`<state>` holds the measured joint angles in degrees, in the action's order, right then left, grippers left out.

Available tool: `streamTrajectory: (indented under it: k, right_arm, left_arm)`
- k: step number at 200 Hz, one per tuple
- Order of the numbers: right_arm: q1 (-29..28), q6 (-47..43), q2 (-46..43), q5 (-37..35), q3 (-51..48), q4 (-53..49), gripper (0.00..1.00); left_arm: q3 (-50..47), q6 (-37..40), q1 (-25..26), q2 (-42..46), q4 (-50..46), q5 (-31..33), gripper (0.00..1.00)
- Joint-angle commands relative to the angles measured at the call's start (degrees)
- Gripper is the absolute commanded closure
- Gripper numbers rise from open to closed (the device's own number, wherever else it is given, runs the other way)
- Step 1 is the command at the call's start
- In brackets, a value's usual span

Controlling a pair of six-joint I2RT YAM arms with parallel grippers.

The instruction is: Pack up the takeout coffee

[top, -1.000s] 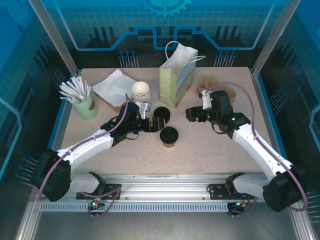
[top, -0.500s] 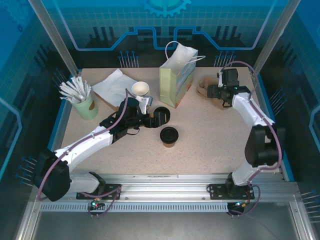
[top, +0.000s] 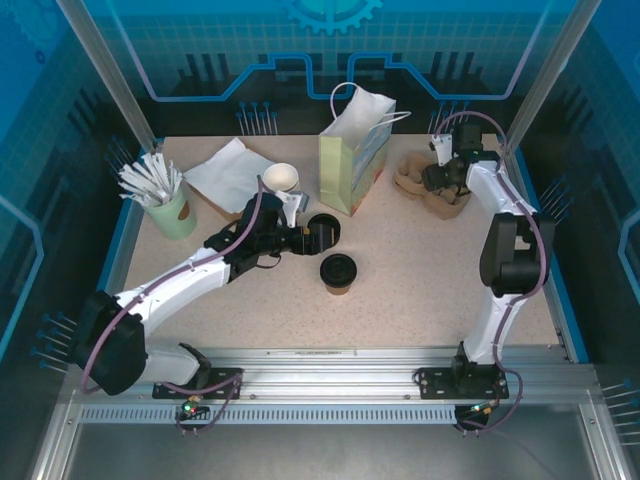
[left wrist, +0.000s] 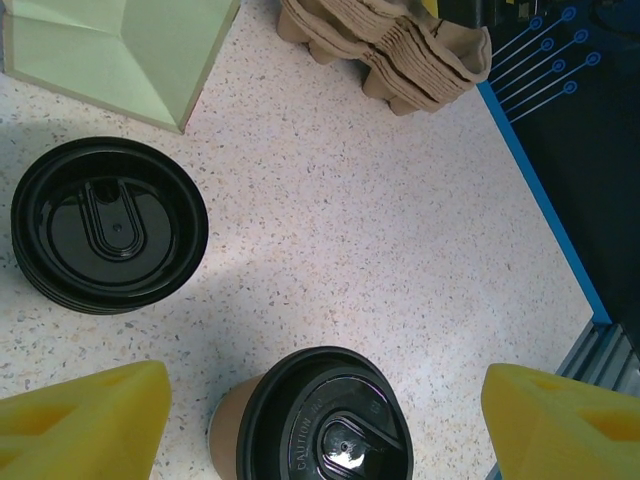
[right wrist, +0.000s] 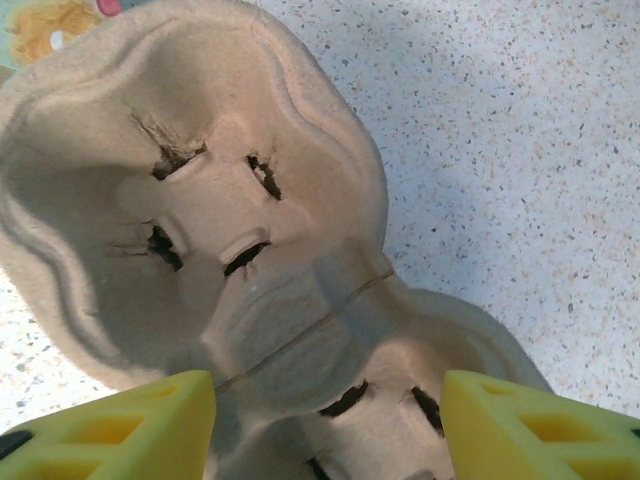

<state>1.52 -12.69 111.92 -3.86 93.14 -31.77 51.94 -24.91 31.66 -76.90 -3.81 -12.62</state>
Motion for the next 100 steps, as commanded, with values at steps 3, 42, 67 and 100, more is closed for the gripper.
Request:
streamTrajectory:
  k: [3, 42, 67, 100]
  right_arm:
    - [1.11, -7.05, 2.07, 2.79, 2.50, -3.14, 0.39]
    - [1.81, -10.95, 5.02, 4.72, 5.92, -5.36, 0.46]
    - [1.82, -12.10, 6.45, 5.08, 7.86, -6.35, 0.48]
    - [2.11, -13.24, 7.99, 6.11, 10.22, -7.97, 0.54]
  left_arm:
    - [1.66, 1.70, -0.34, -0.69, -1.27, 0.96, 0.18]
    - [1.75, 1.51, -0.31, -1.56, -1.19, 0.52, 0.18]
    - [1.81, 1.35, -0.26, -1.65, -1.33, 0.23, 0.18]
    - [1.51, 1.44, -0.28, -1.65, -1.38, 0.39, 0.18]
